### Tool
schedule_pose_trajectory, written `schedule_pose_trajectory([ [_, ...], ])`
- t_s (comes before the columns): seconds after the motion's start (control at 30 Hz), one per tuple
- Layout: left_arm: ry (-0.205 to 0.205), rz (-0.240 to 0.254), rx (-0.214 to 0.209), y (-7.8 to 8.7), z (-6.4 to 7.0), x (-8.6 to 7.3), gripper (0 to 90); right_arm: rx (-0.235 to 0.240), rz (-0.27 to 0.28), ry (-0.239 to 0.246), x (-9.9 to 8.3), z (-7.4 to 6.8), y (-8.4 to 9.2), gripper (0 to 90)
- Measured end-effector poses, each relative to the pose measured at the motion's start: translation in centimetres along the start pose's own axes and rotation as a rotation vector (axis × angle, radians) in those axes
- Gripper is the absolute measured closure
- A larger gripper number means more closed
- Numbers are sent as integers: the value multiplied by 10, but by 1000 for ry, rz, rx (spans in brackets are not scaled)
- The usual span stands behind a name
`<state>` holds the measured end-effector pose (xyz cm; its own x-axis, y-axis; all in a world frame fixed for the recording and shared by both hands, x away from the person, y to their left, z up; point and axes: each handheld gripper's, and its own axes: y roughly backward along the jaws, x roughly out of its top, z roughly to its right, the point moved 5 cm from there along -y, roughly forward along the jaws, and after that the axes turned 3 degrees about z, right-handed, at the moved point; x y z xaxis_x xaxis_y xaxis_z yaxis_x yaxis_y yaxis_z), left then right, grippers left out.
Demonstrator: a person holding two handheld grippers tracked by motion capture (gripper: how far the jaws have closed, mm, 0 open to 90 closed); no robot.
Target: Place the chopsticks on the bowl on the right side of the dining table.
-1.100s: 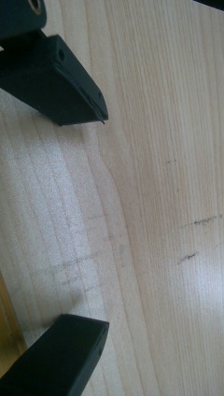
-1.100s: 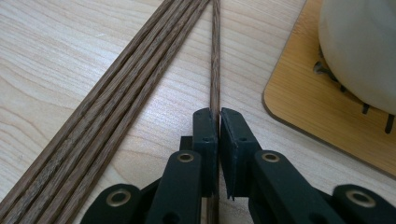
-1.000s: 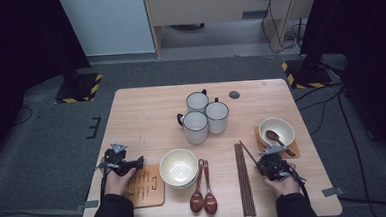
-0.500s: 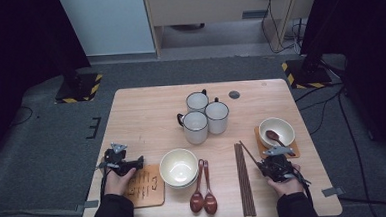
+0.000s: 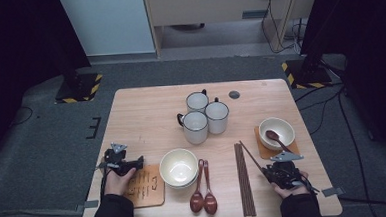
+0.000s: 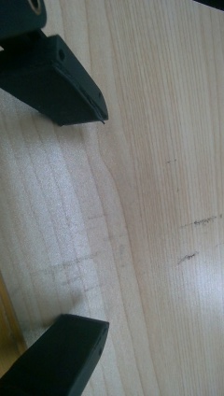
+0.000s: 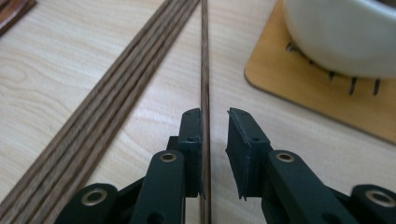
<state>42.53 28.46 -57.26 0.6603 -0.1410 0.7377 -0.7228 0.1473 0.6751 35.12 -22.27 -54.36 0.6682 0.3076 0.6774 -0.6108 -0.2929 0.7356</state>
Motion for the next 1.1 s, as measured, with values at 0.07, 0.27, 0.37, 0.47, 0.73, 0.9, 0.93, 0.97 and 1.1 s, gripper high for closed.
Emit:
schedule_pose_trajectory([
  [0.07, 0, 0, 0, 0, 0, 0, 9, 3, -5, 0, -2, 0, 0, 756],
  [0.27, 0, 0, 0, 0, 0, 0, 9, 8, -18, -7, -3, -1, -1, 763],
  [0.37, 0, 0, 0, 0, 0, 0, 9, 6, -31, -10, -5, -1, -3, 769],
  [0.47, 0, 0, 0, 0, 0, 0, 9, 11, -45, -9, -6, -3, -4, 775],
  [0.73, 0, 0, 0, 0, 0, 0, 9, 8, -64, 6, -7, -4, -7, 806],
  [0.9, 0, 0, 0, 0, 0, 0, 9, 10, -67, 7, -8, -3, -8, 825],
  [0.93, 0, 0, 0, 0, 0, 0, 9, 10, -68, 7, -7, -3, -8, 828],
  [0.97, 0, 0, 0, 0, 0, 0, 9, 11, -68, 6, -8, -3, -8, 832],
  [1.1, 0, 0, 0, 0, 0, 0, 9, 19, -68, -8, -7, -2, -8, 842],
])
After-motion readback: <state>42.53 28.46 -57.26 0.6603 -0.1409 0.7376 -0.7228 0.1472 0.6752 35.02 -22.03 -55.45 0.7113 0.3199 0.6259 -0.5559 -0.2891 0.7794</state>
